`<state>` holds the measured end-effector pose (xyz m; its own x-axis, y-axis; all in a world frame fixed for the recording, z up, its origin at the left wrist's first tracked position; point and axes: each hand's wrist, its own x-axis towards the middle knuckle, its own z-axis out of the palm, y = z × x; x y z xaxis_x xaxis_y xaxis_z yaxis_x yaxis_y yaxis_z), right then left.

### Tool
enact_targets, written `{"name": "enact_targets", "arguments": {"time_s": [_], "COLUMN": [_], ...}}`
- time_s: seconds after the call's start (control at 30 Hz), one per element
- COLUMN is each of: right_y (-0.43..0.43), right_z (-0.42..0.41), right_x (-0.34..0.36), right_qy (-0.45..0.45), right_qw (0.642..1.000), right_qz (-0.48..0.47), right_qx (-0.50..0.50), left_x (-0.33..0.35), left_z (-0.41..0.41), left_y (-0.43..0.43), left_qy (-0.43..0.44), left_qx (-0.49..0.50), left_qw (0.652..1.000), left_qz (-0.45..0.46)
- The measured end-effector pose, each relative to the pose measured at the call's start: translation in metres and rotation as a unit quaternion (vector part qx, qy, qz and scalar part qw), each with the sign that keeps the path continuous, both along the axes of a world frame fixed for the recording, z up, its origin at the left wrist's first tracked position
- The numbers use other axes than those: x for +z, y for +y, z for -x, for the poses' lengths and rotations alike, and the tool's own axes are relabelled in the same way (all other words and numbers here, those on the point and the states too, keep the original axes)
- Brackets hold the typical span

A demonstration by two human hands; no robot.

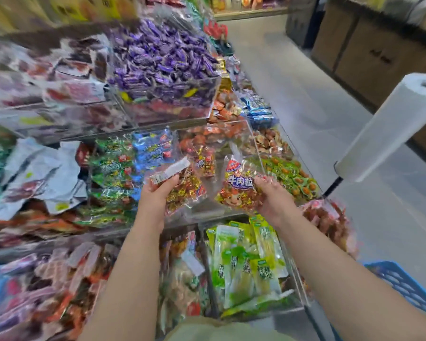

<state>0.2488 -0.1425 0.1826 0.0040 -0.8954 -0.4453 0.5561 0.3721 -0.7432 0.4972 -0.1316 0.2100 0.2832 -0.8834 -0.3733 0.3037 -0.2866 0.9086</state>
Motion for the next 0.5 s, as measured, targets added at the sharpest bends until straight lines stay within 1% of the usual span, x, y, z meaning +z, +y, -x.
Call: {"name": "enact_targets", "arguments": {"time_s": [0.1, 0.2, 0.3, 0.37, 0.43, 0.5], "right_y": [-0.021, -0.042, -0.066, -0.084, -0.103, -0.123], "right_z": [-0.021, -0.031, -0.036, -0.041, -0.048, -0.056], "right_x": [-0.001, -0.003, -0.009, -0.017, -0.026, -0.038], "right_qy": [0.010, 0.022, 0.118, 0.187, 0.224, 0.241], "right_qw": [1.000, 0.999, 0.993, 0.982, 0.972, 0.966], "right_qz": [0.000, -0.010, -0.016, -0.023, -0.029, -0.031], "right_qx": [-0.020, -0.048, -0.003, 0.033, 0.066, 0.090], "left_x": [0.001, 0.001, -0.001, -0.002, -0.004, -0.007], "left_z": [-0.028, -0.048, -0.057, -0.062, -0.067, -0.073], "left_y": [-0.021, -0.037, -0.052, -0.062, -0.072, -0.082], "left_qy": [-0.021, -0.013, -0.041, -0.027, -0.007, 0.015], "left_qx": [-0.013, -0.001, 0.011, 0.019, 0.033, 0.046], "left_qw": [1.000, 1.000, 0.999, 0.999, 0.999, 0.998], "left_qz": [0.001, -0.007, -0.008, -0.008, -0.017, -0.028]}}
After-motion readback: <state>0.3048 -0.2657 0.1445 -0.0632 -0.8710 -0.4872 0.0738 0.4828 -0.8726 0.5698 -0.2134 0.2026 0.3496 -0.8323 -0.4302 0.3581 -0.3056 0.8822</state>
